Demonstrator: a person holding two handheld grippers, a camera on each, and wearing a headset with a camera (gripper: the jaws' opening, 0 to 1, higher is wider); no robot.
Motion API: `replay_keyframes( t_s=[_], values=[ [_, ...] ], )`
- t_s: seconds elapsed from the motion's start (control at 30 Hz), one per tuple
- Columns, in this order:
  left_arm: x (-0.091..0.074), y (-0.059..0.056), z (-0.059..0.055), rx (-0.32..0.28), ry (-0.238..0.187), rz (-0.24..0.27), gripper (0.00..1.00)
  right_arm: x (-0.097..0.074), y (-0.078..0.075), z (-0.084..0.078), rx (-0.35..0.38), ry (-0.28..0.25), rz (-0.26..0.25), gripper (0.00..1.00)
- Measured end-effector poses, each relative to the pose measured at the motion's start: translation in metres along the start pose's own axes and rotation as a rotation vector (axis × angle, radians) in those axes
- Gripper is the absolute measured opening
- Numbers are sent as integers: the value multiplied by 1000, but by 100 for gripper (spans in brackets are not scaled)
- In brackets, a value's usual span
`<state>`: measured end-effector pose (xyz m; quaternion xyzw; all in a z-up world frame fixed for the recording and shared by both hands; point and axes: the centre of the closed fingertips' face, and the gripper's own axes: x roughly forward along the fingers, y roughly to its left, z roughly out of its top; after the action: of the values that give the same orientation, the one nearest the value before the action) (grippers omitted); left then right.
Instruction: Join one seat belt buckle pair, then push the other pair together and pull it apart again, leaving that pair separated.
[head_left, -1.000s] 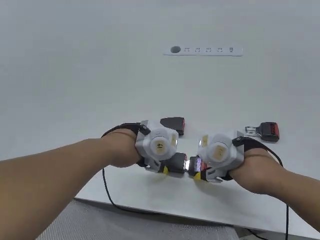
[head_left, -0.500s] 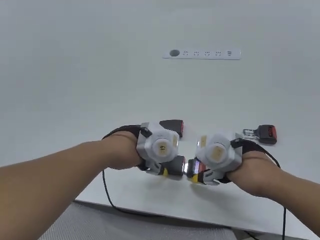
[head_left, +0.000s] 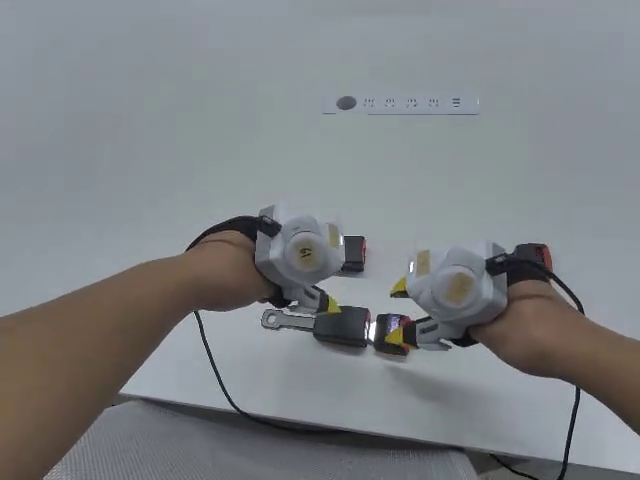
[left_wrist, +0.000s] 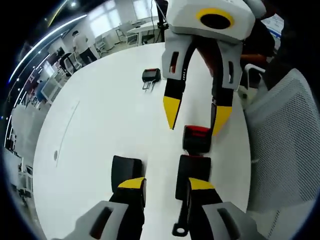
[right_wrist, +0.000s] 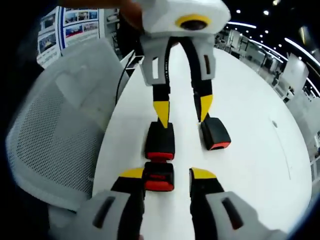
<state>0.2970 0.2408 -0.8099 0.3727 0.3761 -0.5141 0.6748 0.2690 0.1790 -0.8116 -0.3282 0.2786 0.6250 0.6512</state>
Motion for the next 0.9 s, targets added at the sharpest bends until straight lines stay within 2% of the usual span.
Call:
replay_keyframes(
  t_s=[0.07, 0.17, 0.27, 0.33, 0.4, 0.43, 0.47, 0.5, 0.53, 0.67, 0.9],
  values=[
    [1, 6, 1, -12, -10, 1, 33, -6, -14, -6, -3, 7, -16, 33],
    [3, 22, -1, -18, -12, 23, 34, -17, -36, -22, 4, 29, -40, 32],
    [7, 37, -3, 10, -4, 48, 35, -29, -55, -39, 3, 48, -63, 32],
    [8, 46, 2, 79, -42, 55, 35, -41, -68, -53, 45, 64, -89, 32],
    [10, 52, -4, 61, -33, 54, 35, -49, -75, -64, 88, 68, -94, 33],
    [11, 55, -6, 57, -29, 51, 36, -55, -82, -76, 81, 93, -113, 35],
    [12, 57, -8, 52, -21, 44, 37, -60, -86, -87, 77, 114, -115, 36],
    [13, 59, -9, 53, -19, 42, 38, -62, -86, -90, 83, 114, -110, 36],
    [15, 61, -11, 53, -16, 35, 38, -65, -86, -100, 100, 125, -99, 34],
    [23, 64, -16, 75, 5, 14, 40, -77, -94, -130, 114, 178, -110, 34],
    [32, 68, -26, 64, 36, -7, 41, -85, -98, -157, 129, 226, -108, 34]
  ],
)
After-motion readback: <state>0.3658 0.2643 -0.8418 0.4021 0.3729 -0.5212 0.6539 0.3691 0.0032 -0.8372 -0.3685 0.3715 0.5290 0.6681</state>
